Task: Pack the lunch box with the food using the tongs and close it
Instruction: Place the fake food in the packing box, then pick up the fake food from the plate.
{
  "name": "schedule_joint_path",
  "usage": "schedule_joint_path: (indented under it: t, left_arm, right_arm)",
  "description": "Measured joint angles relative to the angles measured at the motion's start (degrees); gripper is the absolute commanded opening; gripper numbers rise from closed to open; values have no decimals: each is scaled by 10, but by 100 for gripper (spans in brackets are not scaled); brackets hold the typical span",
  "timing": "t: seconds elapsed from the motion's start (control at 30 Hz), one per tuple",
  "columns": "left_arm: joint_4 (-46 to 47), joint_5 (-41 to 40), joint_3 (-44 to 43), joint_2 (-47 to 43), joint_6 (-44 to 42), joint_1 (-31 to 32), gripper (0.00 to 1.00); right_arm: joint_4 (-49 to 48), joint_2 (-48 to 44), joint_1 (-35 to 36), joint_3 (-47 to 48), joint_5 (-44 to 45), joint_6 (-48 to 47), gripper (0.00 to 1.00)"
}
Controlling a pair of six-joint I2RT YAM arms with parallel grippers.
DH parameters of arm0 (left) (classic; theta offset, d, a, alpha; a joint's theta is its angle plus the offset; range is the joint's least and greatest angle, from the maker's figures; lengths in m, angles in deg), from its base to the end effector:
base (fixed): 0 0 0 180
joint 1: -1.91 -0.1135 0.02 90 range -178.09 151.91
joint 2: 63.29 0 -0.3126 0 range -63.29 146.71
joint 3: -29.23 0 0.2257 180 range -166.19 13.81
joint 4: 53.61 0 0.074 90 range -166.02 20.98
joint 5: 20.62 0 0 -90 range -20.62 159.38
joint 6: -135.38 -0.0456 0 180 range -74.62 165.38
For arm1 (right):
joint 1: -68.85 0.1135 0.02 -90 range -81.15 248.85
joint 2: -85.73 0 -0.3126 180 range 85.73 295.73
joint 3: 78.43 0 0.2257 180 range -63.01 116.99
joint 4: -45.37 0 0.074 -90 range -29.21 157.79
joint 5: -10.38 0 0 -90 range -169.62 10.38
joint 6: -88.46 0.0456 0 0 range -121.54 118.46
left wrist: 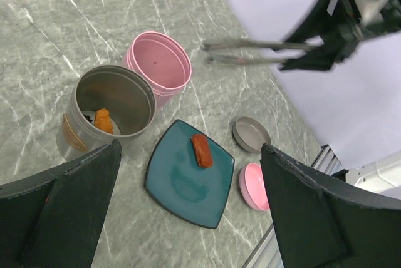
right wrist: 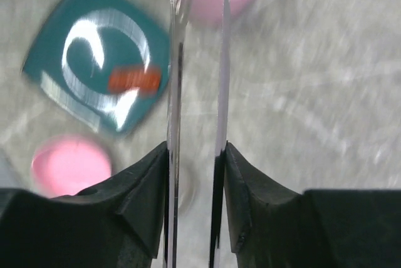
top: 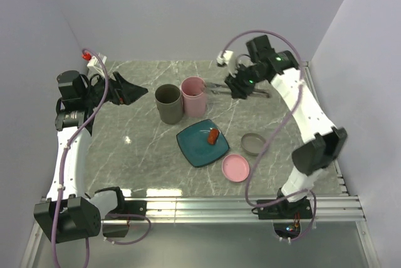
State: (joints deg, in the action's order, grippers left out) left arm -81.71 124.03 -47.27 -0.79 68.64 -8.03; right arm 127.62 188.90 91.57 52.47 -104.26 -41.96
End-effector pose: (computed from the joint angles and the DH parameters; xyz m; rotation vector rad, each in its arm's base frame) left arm 0.1955 -0.0035 0.4209 0.1702 1.8181 -1.0224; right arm 0.3229 0.1558 0.4289 -1.4222 1.9890 0.4063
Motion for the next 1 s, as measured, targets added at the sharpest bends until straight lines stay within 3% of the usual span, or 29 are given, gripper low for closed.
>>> schedule_joint_path:
  t: [0.23, 0.5, 0.63, 1.0]
  left_arm:
    - [9, 6, 9, -2, 2, 0, 99]
    - [9, 6, 18, -12, 2, 0, 99]
    - [11, 6, 19, -14, 2, 0, 99]
    - [8, 6, 18, -14, 0, 0, 99]
  right_arm:
    - [45, -192, -26, -229, 1, -58, 41]
    - [61, -253, -19, -422, 13, -80, 42]
    - [54, -252, -13, -463, 21, -81, 41]
    - [-2, -199, 5, -465, 26, -69, 41]
